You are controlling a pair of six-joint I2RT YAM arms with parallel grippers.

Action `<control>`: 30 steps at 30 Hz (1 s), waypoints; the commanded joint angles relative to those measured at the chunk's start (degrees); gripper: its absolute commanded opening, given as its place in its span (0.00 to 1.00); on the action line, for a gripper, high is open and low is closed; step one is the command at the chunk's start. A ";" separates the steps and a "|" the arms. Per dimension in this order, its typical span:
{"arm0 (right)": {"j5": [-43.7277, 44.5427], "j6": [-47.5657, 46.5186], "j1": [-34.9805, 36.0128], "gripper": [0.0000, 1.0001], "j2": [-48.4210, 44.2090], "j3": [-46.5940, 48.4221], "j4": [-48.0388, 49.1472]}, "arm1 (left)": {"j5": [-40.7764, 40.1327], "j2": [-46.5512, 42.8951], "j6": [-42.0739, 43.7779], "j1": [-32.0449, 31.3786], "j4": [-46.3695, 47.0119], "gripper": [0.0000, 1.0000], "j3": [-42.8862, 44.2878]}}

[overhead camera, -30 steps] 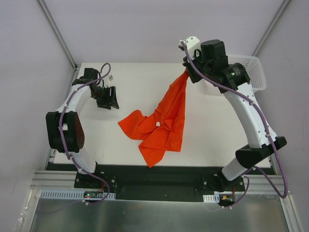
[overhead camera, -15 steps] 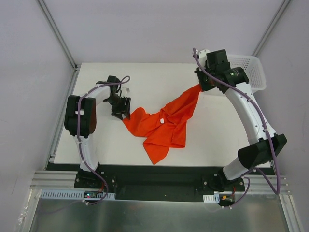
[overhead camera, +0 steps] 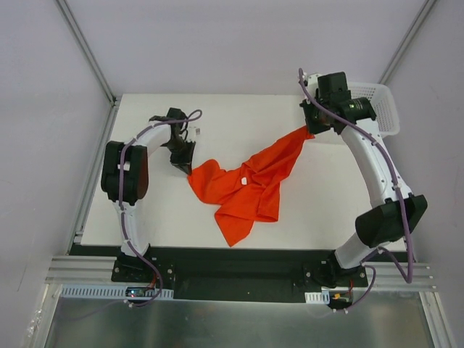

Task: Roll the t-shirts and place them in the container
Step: Flatten out the T-shirt at the center of the board.

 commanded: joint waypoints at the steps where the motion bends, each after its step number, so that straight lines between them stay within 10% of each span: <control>1: 1.56 -0.65 -4.17 0.01 7.05 13.19 1.87 | 2.80 -6.89 2.87 5.52 -2.21 0.00 13.20; 8: 3.50 -4.17 -6.56 0.01 12.43 27.28 4.68 | 7.11 -13.93 5.60 12.11 -2.21 0.00 33.77; 13: 4.46 -4.70 -6.47 0.01 7.25 26.15 5.65 | 9.06 -21.83 5.78 13.09 -2.12 0.00 33.28; 30: 1.39 -6.12 -5.85 0.01 -23.27 -17.00 0.74 | 18.72 -36.36 -1.60 13.35 -2.21 0.00 14.54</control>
